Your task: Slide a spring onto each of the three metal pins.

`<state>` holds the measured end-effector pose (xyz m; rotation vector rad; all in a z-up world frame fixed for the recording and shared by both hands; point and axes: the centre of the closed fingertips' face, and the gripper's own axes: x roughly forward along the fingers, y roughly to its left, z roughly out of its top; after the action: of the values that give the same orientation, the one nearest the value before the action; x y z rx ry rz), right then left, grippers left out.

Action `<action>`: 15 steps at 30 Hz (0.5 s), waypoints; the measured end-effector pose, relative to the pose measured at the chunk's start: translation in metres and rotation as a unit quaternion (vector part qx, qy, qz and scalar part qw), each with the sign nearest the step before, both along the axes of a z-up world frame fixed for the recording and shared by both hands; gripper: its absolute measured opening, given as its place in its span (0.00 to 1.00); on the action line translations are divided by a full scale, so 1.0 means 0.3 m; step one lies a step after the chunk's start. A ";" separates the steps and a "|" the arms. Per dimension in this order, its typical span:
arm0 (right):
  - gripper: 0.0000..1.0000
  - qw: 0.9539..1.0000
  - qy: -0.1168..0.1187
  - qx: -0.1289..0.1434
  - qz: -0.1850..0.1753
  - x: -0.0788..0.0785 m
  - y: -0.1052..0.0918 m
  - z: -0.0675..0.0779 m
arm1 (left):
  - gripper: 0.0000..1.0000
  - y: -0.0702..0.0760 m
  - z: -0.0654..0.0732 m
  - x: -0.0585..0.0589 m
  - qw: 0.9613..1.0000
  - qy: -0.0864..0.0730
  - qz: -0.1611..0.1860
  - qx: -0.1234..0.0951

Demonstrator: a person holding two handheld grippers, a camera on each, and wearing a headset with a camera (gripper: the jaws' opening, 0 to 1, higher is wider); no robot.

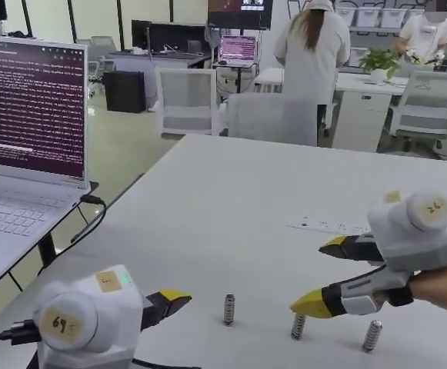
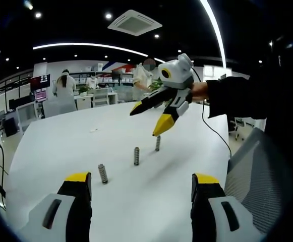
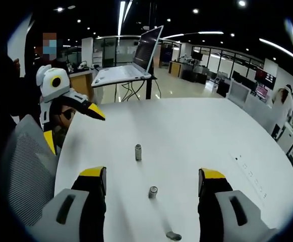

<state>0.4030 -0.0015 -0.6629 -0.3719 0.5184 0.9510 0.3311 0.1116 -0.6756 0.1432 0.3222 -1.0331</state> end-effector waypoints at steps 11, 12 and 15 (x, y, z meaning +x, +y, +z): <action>0.74 0.999 -0.016 0.024 -0.045 -0.066 -0.104 0.031 | 0.78 -0.013 0.009 0.004 1.000 -0.002 -0.003 -0.001; 0.74 0.998 -0.018 0.025 -0.047 -0.074 -0.108 0.034 | 0.78 -0.014 0.010 0.003 1.000 -0.002 -0.003 -0.001; 0.74 0.998 -0.023 0.029 -0.057 -0.093 -0.126 0.042 | 0.78 -0.018 0.014 0.005 1.000 -0.003 -0.004 -0.001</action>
<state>0.3750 -0.0394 -0.6502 -0.3077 0.4643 0.8435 0.3326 0.1062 -0.6713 0.1463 0.3154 -1.0407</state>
